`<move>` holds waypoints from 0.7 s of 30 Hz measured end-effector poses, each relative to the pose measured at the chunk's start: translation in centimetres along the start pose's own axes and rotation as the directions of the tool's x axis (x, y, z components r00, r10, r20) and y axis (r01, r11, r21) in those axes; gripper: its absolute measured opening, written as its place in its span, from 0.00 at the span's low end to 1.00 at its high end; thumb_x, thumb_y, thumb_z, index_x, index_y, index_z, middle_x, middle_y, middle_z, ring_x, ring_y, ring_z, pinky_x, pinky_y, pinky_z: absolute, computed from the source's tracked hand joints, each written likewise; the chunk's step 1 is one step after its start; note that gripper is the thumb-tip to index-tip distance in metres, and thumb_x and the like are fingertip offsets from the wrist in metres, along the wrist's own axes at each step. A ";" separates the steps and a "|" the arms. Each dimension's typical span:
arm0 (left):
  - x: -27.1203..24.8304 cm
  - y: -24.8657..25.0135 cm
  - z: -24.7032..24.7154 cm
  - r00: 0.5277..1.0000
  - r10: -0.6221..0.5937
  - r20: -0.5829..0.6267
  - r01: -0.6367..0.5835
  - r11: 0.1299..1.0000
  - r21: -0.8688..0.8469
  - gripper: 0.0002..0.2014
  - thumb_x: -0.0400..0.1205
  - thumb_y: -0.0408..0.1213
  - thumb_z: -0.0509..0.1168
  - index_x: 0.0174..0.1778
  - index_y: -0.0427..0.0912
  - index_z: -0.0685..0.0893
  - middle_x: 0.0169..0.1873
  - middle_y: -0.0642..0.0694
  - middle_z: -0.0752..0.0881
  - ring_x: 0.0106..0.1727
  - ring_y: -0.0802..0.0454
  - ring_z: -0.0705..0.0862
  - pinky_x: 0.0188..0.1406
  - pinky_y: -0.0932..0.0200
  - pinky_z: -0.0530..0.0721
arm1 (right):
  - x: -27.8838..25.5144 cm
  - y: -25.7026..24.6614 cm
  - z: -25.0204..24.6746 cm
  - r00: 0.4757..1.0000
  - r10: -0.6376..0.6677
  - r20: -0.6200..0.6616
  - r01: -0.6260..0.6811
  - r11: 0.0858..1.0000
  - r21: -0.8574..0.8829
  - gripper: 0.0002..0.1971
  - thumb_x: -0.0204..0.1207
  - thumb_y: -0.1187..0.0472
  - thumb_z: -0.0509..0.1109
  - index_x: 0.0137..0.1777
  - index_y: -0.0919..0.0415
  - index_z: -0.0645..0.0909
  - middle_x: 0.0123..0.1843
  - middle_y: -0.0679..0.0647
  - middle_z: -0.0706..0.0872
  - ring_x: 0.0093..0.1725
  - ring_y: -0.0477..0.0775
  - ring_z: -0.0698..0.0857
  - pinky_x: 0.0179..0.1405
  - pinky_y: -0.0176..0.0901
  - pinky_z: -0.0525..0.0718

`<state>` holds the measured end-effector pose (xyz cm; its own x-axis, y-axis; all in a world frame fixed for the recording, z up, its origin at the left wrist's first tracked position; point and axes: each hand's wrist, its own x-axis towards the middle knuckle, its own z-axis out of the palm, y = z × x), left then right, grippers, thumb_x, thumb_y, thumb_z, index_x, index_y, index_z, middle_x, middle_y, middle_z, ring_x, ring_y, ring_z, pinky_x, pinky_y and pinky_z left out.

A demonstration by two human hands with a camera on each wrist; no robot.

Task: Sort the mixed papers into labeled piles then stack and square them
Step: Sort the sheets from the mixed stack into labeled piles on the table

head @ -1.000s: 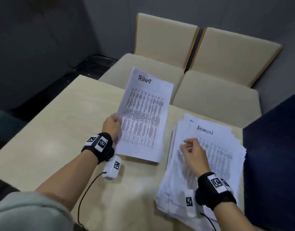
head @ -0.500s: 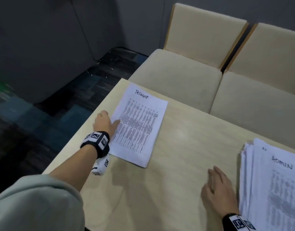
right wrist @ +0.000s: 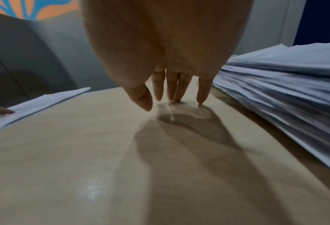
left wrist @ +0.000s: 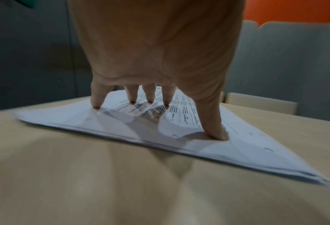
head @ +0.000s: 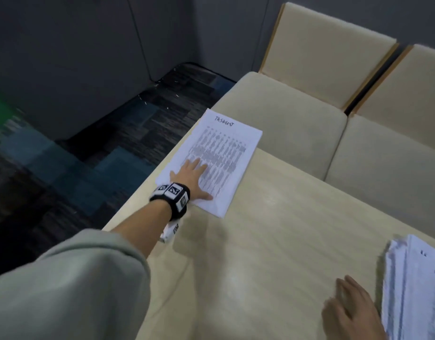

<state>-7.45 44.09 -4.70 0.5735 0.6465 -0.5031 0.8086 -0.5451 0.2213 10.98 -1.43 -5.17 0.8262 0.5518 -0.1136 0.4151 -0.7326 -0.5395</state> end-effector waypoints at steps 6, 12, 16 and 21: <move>2.0 0.0 -2.4 0.998 -0.031 0.055 0.031 0.999 -0.012 0.58 0.68 0.59 0.78 0.87 0.53 0.48 0.86 0.52 0.40 0.87 0.45 0.40 0.77 0.22 0.58 | 0.0 0.9 -2.6 0.999 0.018 -0.026 -0.013 0.983 0.182 0.19 0.74 0.62 0.72 0.60 0.38 0.79 0.62 0.52 0.84 0.55 0.28 0.83 0.51 0.18 0.76; -1.3 4.3 -1.1 0.993 0.028 -0.115 -0.025 0.999 0.027 0.50 0.77 0.50 0.73 0.87 0.50 0.45 0.86 0.47 0.40 0.87 0.44 0.39 0.80 0.24 0.48 | -0.6 2.3 -6.3 0.953 0.171 -0.249 -0.070 0.927 0.367 0.15 0.81 0.72 0.67 0.61 0.56 0.83 0.59 0.54 0.85 0.51 0.27 0.82 0.50 0.16 0.76; -6.1 13.2 2.6 0.925 0.236 -0.296 -0.308 0.924 -0.226 0.29 0.82 0.40 0.66 0.80 0.45 0.65 0.81 0.43 0.65 0.77 0.42 0.71 0.74 0.43 0.70 | -1.4 5.8 -9.6 0.909 0.276 -0.313 -0.173 0.932 0.319 0.10 0.81 0.69 0.67 0.54 0.54 0.85 0.59 0.54 0.84 0.55 0.44 0.84 0.48 0.16 0.75; -12.7 27.3 8.9 0.867 0.470 -0.163 -0.495 0.783 -0.376 0.10 0.82 0.39 0.66 0.59 0.45 0.84 0.58 0.47 0.85 0.54 0.51 0.86 0.57 0.51 0.83 | -2.4 12.7 -13.8 0.839 0.486 -0.244 -0.455 0.873 0.173 0.09 0.79 0.56 0.71 0.55 0.59 0.86 0.60 0.64 0.84 0.59 0.66 0.83 0.58 0.52 0.79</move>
<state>6.23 16.27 0.32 0.8991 0.3914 -0.1962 0.3986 -0.5464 0.7365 19.53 -17.49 -0.26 0.9880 0.0101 -0.1541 -0.0795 -0.8221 -0.5637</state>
